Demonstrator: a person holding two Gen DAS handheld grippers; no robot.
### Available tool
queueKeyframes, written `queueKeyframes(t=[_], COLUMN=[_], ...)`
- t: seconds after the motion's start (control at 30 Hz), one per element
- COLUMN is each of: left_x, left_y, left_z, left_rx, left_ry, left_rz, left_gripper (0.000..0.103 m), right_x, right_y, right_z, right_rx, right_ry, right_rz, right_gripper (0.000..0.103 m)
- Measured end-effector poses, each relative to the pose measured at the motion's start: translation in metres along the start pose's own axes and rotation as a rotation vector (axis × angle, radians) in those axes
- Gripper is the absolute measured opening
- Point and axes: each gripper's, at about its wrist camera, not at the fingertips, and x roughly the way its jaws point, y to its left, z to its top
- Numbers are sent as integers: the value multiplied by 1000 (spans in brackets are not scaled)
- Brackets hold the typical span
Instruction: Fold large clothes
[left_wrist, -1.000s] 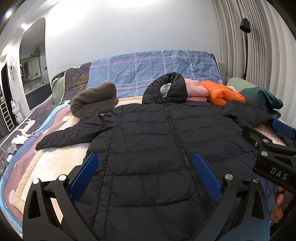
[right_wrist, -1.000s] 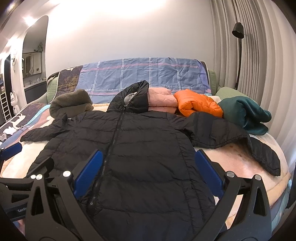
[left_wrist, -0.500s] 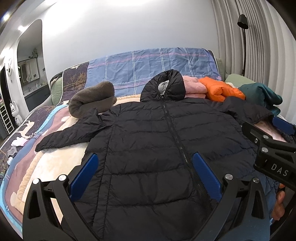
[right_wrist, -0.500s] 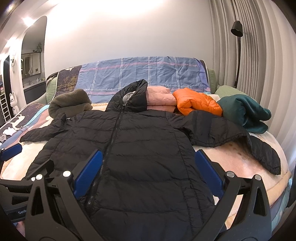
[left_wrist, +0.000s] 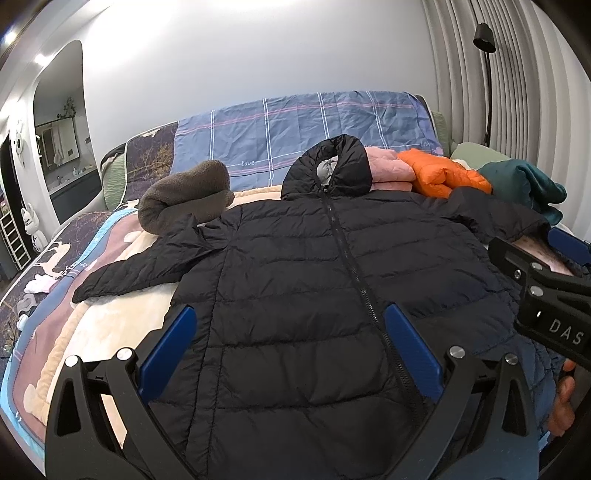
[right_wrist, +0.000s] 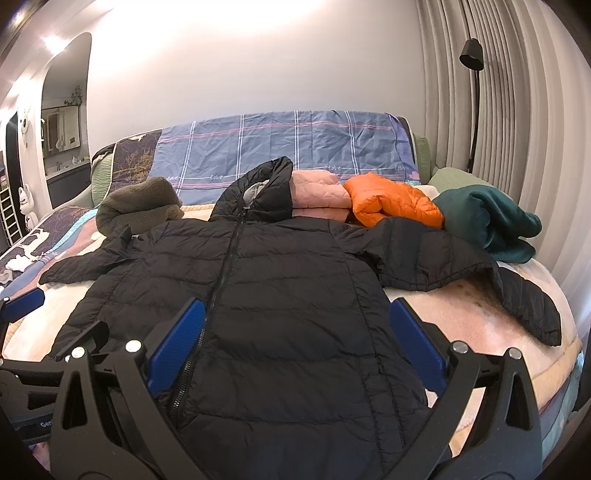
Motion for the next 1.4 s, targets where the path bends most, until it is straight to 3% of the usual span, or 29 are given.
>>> queueKeyframes(t=[1.4], left_x=[-5], left_y=[2], left_z=[1], left_rx=[3], left_ry=[-23], left_rz=[22], left_gripper=[102], right_x=[0], right_y=[5], right_z=[0], right_rx=[-23], right_ry=[-5], right_rz=[-2], right_gripper=[101])
